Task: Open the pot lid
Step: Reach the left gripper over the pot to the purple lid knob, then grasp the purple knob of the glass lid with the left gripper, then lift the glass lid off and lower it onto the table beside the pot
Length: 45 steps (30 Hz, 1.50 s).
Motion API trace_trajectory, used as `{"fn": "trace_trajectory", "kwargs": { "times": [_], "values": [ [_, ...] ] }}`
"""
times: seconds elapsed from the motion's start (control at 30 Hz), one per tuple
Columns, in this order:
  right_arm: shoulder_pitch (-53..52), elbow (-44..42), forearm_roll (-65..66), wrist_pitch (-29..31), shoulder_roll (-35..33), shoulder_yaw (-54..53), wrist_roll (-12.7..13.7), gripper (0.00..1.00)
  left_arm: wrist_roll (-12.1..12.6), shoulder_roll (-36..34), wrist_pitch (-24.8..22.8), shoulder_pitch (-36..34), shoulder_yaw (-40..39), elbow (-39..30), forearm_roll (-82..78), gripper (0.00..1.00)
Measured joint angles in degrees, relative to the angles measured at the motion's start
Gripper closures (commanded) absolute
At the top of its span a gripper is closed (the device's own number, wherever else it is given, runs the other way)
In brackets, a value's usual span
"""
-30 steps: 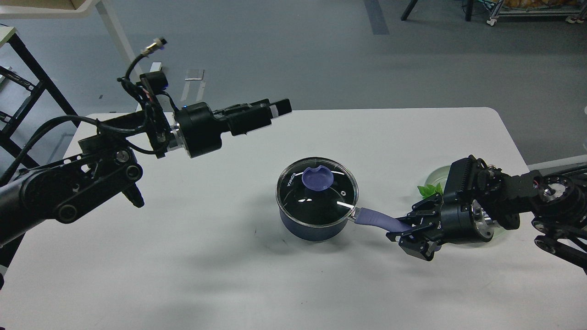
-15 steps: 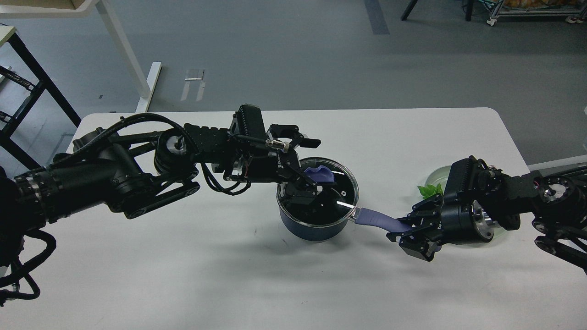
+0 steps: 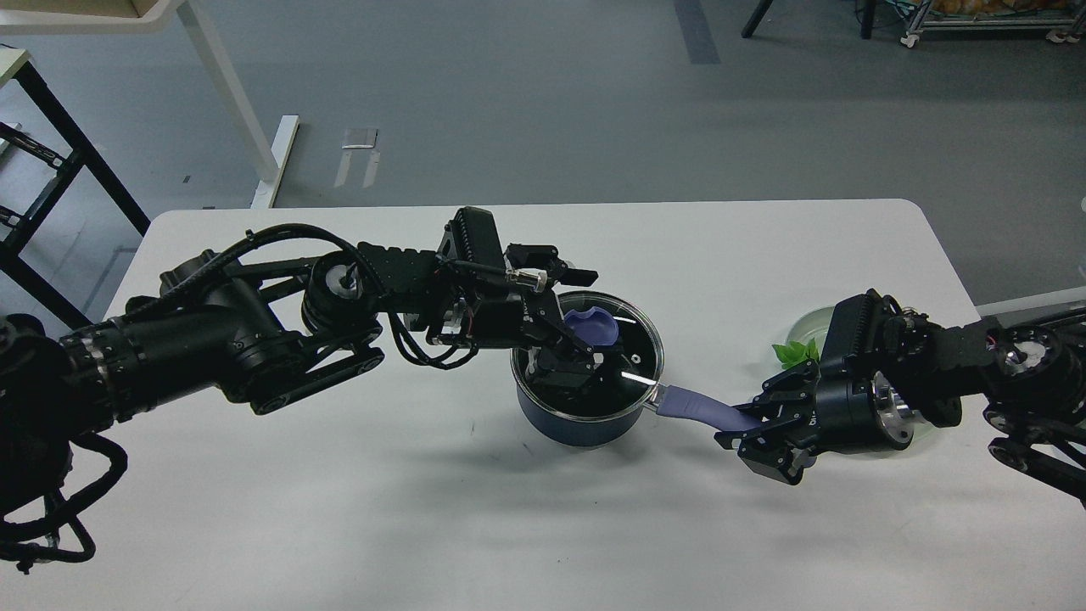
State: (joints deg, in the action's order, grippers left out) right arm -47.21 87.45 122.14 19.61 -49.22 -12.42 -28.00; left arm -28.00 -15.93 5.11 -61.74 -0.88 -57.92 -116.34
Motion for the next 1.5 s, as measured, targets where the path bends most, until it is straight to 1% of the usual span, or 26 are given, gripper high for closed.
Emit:
{"fn": "trace_trajectory", "kwargs": {
  "times": [0.27,0.43,0.47,0.57,0.67,0.97,1.17,1.27,1.37,1.5],
  "values": [
    [0.1,0.0,0.0,0.0,0.0,0.0,0.0,0.72,0.0,0.2,-0.1,1.3,0.3,0.6,0.5,0.01],
    [0.1,0.0,0.0,0.0,0.0,0.0,0.0,0.72,0.0,0.8,0.1,2.3,0.4,1.6,2.3,0.04],
    [0.1,0.0,0.0,0.0,0.0,0.0,0.0,0.72,0.0,0.8,0.1,2.5,0.4,1.7,2.7,0.07],
    [0.1,0.0,0.0,0.0,0.0,-0.1,0.0,0.72,0.0,0.8,0.2,3.0,0.4,1.8,3.3,0.22],
    [0.2,0.0,0.0,0.0,0.0,-0.1,0.0,0.72,0.0,0.8,0.3,3.2,0.4,1.8,3.4,0.36],
    [0.3,0.0,0.0,0.0,0.0,0.0,0.0,0.72,0.0,1.5,0.5,2.9,0.2,1.8,3.5,0.62],
    [0.3,0.0,0.0,0.0,0.0,0.0,0.0,0.72,-0.1,1.4,0.6,2.5,0.1,0.6,4.1,0.62],
    [0.3,0.0,0.0,0.0,0.0,0.0,0.0,0.72,-0.1,-0.5,0.6,0.8,0.0,-0.7,6.4,0.62],
    [0.3,0.0,0.0,0.0,-0.1,0.0,0.0,0.72,0.0,-4.4,0.6,-0.7,-0.1,-2.8,8.5,0.61],
    [0.3,0.0,0.0,0.0,-0.2,0.0,0.0,0.72,0.0,-11.7,0.9,-1.3,-0.3,-5.5,10.2,0.61]
  ]
}}
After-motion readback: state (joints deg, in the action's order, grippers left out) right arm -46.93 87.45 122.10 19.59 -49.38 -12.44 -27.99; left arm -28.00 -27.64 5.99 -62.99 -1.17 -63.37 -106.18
